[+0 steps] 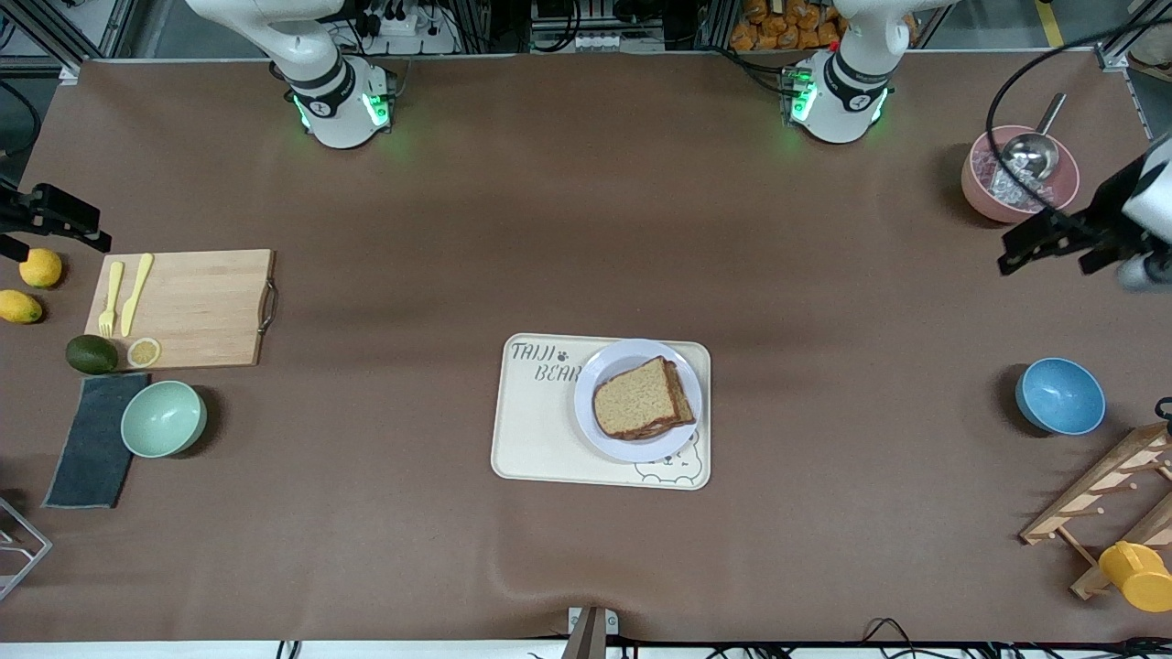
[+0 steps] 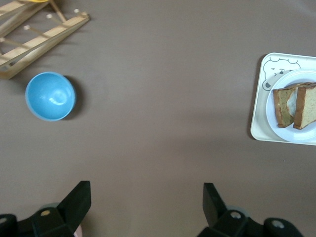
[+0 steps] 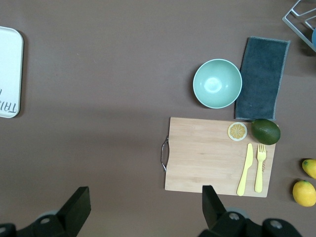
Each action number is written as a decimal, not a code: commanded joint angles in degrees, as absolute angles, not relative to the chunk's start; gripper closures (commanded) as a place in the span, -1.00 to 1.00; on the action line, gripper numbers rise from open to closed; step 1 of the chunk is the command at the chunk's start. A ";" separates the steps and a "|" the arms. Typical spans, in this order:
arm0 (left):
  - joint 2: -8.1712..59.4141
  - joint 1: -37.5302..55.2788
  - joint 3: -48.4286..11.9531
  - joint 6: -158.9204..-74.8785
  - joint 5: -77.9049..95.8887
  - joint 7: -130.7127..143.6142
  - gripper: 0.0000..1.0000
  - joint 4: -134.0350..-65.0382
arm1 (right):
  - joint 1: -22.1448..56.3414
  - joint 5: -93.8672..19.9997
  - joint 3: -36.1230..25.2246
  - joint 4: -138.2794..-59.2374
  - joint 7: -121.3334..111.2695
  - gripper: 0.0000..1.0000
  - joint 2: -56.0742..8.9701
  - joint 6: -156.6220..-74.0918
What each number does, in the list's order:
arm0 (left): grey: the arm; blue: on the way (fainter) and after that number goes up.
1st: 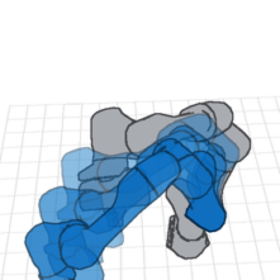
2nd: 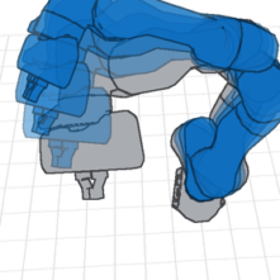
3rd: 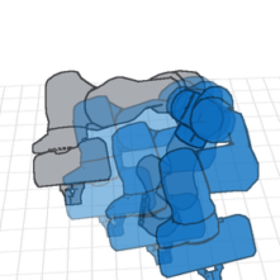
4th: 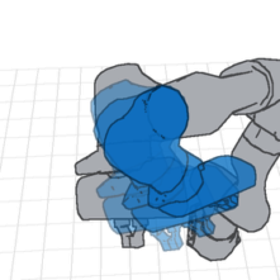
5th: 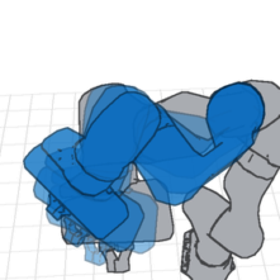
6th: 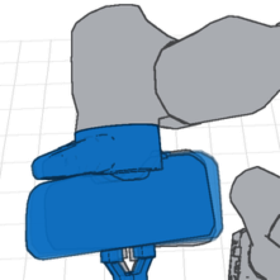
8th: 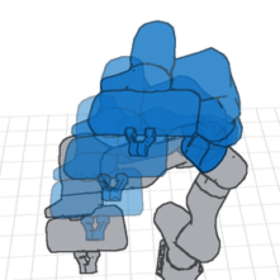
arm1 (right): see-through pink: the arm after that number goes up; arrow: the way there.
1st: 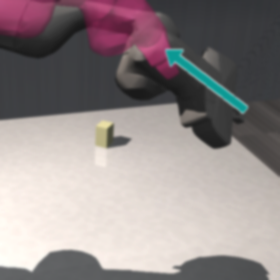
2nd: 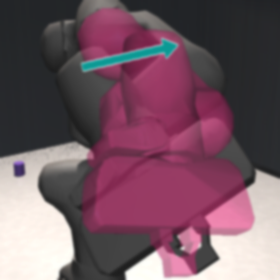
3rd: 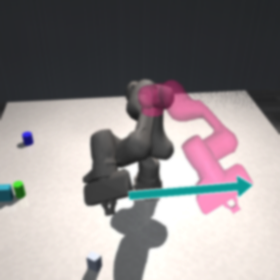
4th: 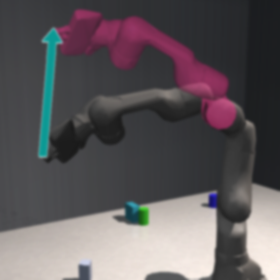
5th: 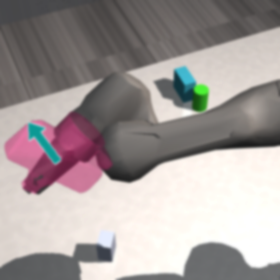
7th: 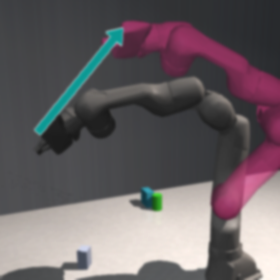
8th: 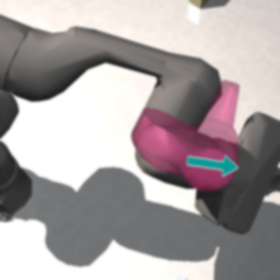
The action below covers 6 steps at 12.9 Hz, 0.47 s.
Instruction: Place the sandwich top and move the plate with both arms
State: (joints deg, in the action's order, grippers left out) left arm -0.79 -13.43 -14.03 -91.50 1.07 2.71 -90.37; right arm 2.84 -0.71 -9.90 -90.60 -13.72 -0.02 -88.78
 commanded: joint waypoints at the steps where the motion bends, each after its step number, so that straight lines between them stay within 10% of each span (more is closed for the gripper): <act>1: -4.65 -14.41 -14.41 -89.04 -0.09 3.51 -1.00 -91.49 | -0.16 -0.61 -5.47 -90.35 -9.70 -1.00 0.18 -86.76; 6: -5.36 -14.33 -14.68 -88.60 0.61 3.60 -1.00 -90.44 | -0.79 -0.62 -3.78 -90.35 -8.26 -1.00 0.53 -86.22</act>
State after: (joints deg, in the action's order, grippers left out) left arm -4.56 -14.06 -14.22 -89.12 1.07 2.72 -90.49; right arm 0.95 -0.72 -4.95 -90.59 -9.00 -0.02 -86.93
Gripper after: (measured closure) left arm 0.000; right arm 0.000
